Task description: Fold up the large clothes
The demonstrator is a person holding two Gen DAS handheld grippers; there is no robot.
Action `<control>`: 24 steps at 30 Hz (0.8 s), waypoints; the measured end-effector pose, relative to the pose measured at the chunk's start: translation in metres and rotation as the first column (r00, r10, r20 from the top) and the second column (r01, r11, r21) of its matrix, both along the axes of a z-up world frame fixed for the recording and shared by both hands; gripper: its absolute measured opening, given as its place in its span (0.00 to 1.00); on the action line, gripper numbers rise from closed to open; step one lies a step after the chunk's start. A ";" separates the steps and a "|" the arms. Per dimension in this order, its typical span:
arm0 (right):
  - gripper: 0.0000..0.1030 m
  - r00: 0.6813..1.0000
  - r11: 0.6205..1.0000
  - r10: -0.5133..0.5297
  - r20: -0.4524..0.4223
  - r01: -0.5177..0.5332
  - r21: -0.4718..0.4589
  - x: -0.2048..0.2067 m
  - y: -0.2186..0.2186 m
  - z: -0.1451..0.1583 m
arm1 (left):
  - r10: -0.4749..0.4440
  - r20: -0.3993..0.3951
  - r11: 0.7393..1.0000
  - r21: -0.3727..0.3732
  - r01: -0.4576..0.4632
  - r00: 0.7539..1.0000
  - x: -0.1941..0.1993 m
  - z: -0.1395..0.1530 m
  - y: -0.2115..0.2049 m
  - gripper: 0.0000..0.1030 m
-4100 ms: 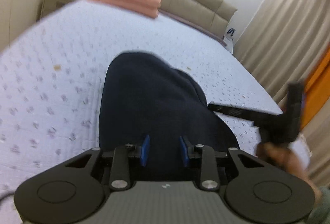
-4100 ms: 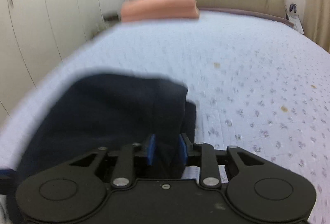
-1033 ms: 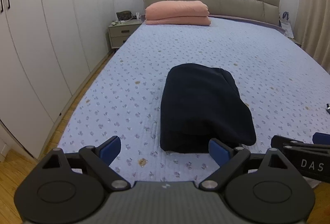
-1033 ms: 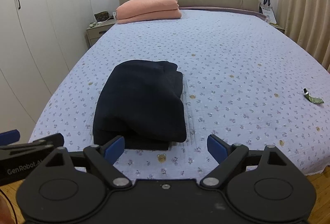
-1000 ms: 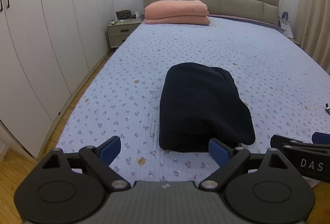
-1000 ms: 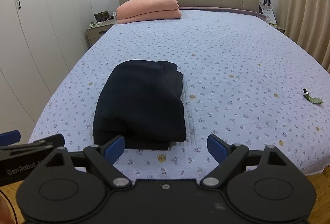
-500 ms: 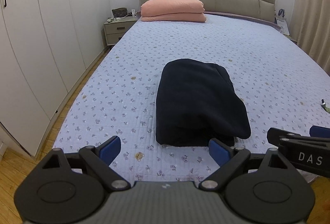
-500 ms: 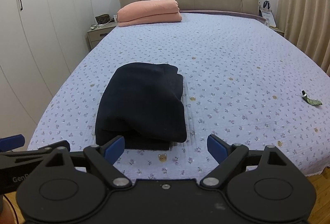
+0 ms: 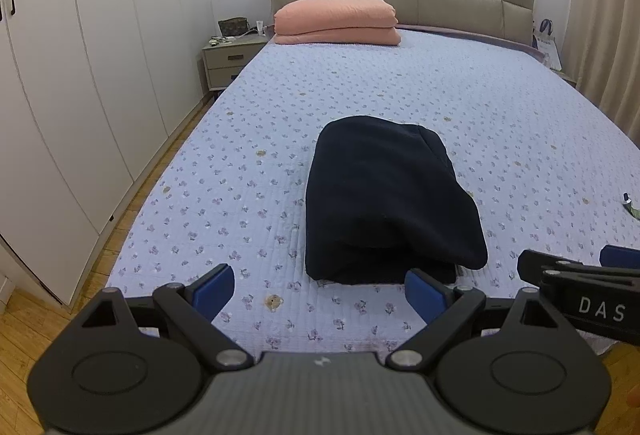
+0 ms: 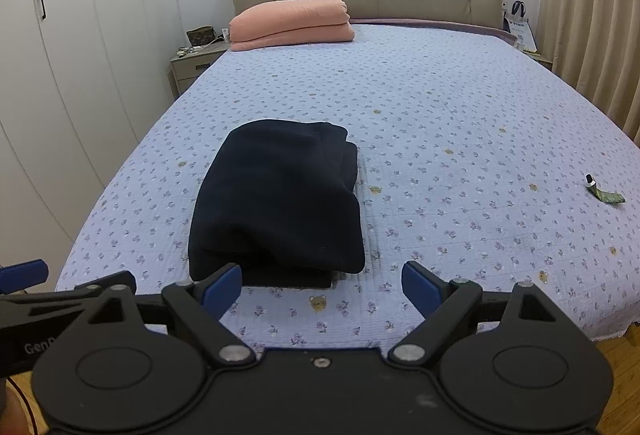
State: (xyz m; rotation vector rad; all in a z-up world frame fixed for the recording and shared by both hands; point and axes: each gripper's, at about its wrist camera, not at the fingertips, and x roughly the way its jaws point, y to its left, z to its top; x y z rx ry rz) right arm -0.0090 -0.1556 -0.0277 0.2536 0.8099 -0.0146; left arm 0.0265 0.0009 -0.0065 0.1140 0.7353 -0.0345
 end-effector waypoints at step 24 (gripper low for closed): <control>1.00 1.000 0.999 0.022 -0.013 -0.022 0.028 -0.001 -0.001 0.000 | 0.024 0.008 1.000 0.013 -0.024 1.000 0.001 0.003 0.001 0.91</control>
